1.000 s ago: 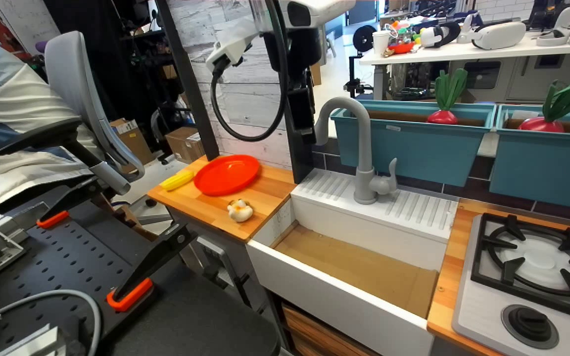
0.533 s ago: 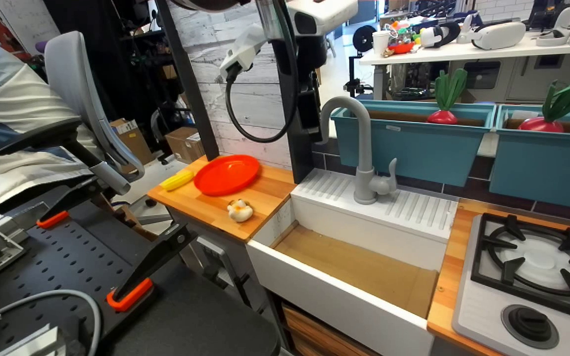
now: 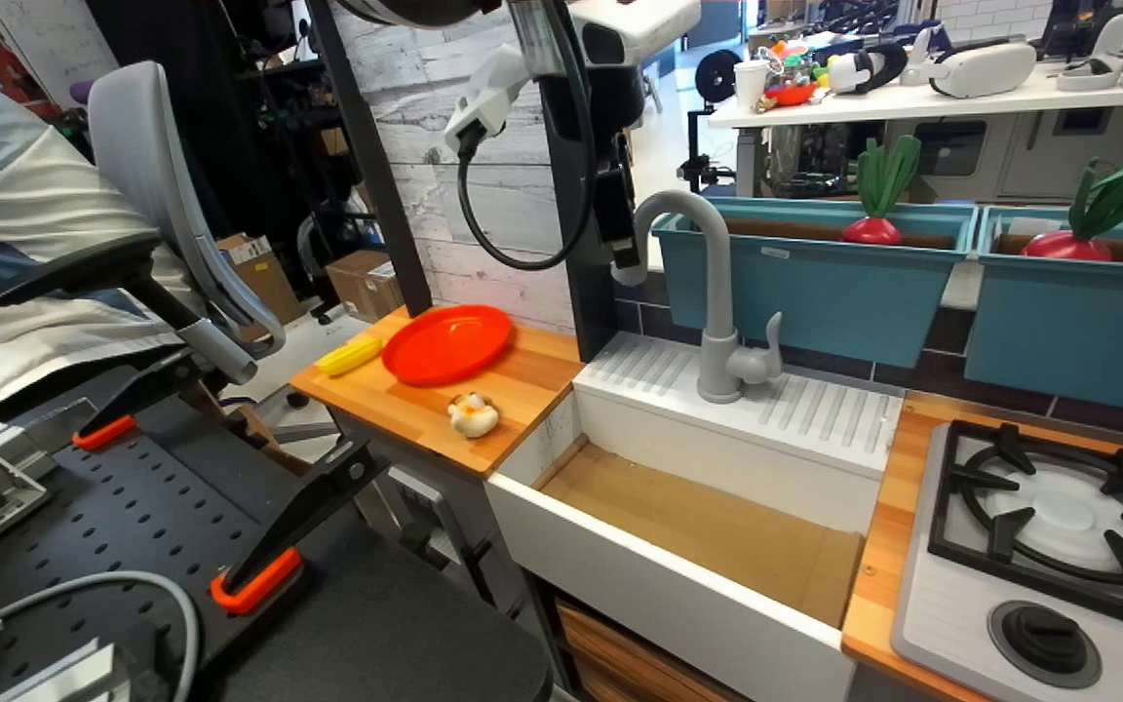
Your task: Remove the cob of maize from the orange plate and put it on the left side of the counter, move the faucet to the right
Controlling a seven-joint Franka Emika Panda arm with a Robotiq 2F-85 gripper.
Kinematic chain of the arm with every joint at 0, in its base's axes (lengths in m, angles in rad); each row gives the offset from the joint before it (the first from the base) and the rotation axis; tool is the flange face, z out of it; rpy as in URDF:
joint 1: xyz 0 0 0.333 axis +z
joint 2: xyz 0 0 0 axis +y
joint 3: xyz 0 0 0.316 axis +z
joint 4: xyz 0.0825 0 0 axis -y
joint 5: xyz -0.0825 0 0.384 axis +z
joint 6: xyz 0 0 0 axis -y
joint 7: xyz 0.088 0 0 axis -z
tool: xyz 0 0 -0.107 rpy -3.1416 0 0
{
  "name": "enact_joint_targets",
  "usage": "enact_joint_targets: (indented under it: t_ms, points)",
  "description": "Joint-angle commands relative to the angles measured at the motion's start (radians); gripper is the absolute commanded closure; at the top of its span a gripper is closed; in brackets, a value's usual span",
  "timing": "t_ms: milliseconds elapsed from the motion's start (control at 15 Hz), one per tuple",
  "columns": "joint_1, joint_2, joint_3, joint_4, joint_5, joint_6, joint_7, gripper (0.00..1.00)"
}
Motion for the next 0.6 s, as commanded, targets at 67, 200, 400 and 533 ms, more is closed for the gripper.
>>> enact_joint_targets:
  t_ms: [67,200,400,533]
  points:
    - [0.011,0.034,-0.019,0.042,0.015,0.007,0.015,0.05]
    - [0.011,0.039,-0.021,0.047,0.014,0.004,0.016,0.30]
    - [0.014,0.046,-0.025,0.051,0.013,0.008,0.018,0.47]
    - [0.013,0.048,-0.024,0.051,0.014,0.009,0.016,0.62]
